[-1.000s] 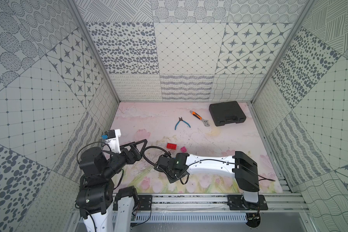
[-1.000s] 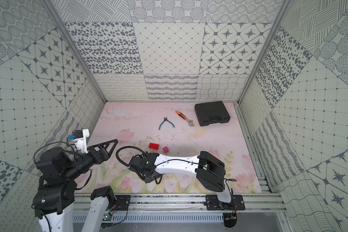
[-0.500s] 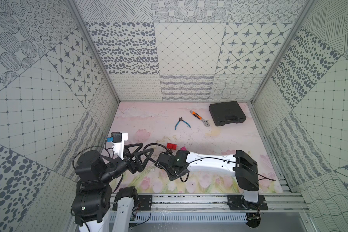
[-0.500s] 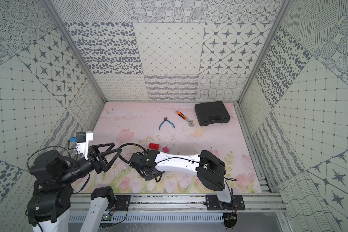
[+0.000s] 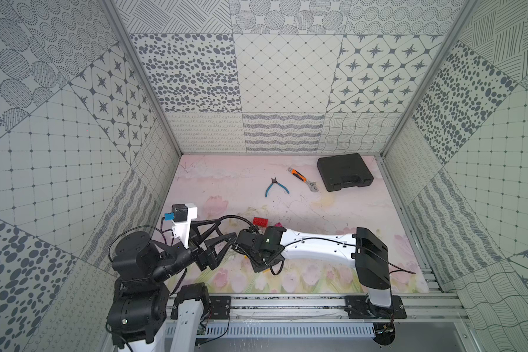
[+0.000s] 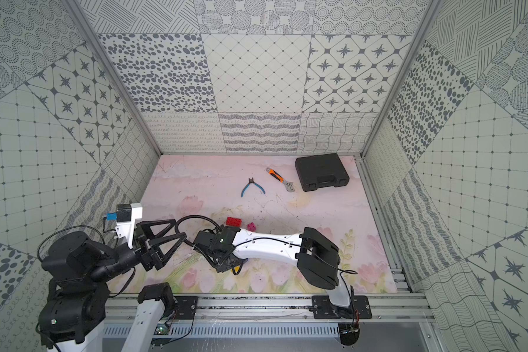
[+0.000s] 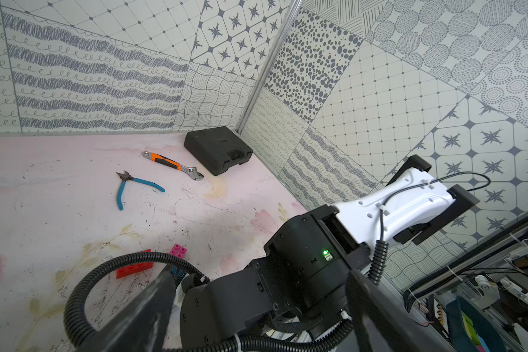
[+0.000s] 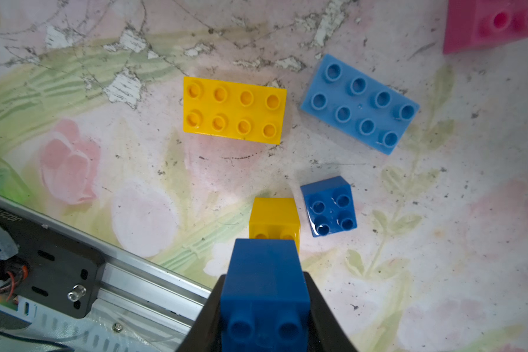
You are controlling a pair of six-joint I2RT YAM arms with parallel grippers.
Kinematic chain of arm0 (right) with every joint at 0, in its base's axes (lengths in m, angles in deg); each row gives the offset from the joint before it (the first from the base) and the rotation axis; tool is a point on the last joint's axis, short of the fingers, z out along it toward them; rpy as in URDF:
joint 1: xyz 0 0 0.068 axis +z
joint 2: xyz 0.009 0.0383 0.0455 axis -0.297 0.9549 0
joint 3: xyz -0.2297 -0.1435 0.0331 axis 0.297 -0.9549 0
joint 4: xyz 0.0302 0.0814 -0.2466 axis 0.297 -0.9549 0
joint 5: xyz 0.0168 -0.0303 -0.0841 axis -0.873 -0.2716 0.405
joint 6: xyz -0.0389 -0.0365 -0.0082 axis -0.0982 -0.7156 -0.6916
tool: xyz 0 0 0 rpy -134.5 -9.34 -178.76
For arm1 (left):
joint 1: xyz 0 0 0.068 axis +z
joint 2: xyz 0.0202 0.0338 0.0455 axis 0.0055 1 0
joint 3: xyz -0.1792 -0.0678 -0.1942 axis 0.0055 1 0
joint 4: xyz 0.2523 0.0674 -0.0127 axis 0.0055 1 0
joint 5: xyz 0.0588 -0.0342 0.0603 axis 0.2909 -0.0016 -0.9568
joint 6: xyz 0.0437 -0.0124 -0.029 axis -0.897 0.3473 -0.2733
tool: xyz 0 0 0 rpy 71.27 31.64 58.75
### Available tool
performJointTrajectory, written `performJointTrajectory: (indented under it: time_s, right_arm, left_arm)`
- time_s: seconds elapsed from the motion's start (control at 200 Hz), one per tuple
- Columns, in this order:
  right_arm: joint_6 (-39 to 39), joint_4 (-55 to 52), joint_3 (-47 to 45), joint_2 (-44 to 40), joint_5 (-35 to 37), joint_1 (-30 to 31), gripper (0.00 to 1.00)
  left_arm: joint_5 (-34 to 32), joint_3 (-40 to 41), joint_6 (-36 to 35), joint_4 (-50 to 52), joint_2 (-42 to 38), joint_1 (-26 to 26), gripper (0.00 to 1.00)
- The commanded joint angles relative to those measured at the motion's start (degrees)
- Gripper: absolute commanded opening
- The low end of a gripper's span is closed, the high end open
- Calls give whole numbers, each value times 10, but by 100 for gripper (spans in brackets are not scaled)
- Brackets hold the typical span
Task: Assemble a spoon with lego
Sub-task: Assemble the lego brick with the lego brick.
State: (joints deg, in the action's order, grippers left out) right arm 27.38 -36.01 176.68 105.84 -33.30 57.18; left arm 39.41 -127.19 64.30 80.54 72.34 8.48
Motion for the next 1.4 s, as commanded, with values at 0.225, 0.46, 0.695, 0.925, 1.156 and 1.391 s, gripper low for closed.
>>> performJointTrajectory:
  time_s: [0.225,0.46,0.695,0.925,1.156,1.391]
  right_arm:
    - [5,16,-18,8,-7,-9,14]
    - [0,21,-20,15,-9,-9,14]
    - [0,21,-24,16,-13,-7,13]
    - [2,17,-30,19,-2,-1,12]
    - [9,21,-44,23,5,8,12]
    - [11,44,-71,12,4,14,11]
  left_arm:
    - [11,1,-21,-4,-4,-6,90]
    - [2,4,-21,-5,-5,-6,91]
    - [-3,4,-21,-3,-5,-6,91]
    - [-5,9,-17,-4,-5,-6,91]
    - [-10,10,-18,-3,-5,-6,91]
    - [-18,10,-18,-1,-4,-6,91]
